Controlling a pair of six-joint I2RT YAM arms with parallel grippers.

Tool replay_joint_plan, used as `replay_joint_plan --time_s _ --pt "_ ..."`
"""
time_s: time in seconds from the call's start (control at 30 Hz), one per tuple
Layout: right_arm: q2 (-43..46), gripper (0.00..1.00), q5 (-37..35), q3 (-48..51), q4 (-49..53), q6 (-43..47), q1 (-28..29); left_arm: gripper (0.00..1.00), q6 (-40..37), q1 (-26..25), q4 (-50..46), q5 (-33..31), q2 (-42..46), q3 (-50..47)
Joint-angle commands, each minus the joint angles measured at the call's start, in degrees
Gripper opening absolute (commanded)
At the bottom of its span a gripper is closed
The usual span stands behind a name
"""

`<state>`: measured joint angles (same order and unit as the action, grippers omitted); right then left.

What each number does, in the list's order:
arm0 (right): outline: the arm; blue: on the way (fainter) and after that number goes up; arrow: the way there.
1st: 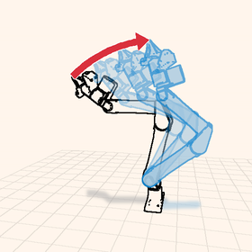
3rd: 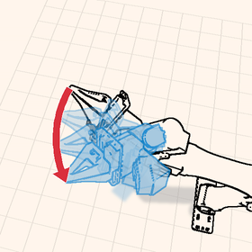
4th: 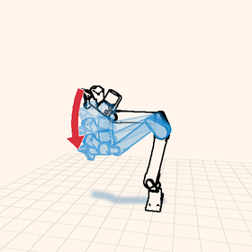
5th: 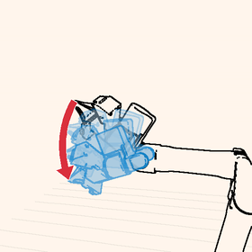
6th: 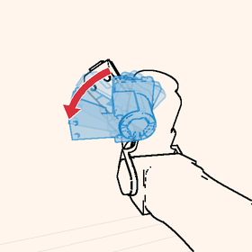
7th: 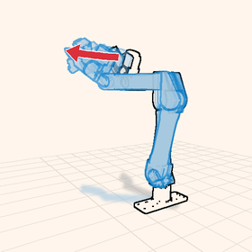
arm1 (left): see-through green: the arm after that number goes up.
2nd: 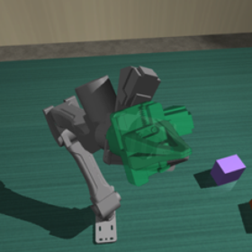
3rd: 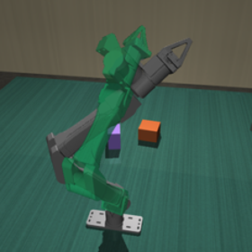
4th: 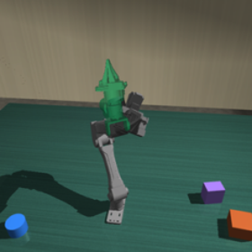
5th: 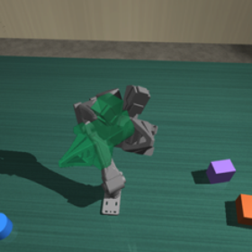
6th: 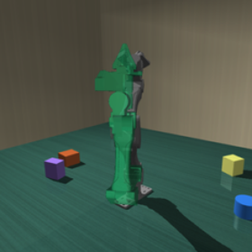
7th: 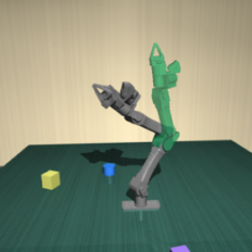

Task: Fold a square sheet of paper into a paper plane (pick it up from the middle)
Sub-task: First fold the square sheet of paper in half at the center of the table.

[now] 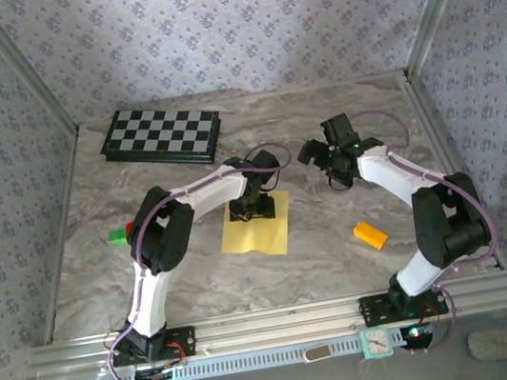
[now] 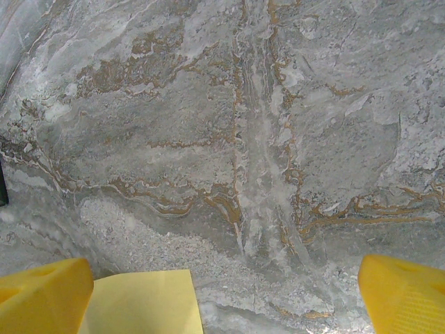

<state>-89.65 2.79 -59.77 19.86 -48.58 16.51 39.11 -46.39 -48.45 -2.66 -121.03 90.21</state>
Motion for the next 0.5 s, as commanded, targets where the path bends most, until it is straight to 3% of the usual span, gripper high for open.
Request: replay_joint_plan --time_s 0.0,0.23,0.47 --pt "1.5 1.00 0.1 0.7 -0.1 -0.1 -0.3 0.62 0.5 0.0 0.7 0.9 2.0 -1.8" --pt "2.8 0.99 3.1 1.9 -3.9 1.3 -0.7 0.37 0.6 1.9 7.6 11.8 10.9 -3.2" --pt "4.8 0.97 9.8 5.4 -12.5 2.5 -1.0 0.29 6.2 7.4 26.4 25.8 17.3 -13.2"
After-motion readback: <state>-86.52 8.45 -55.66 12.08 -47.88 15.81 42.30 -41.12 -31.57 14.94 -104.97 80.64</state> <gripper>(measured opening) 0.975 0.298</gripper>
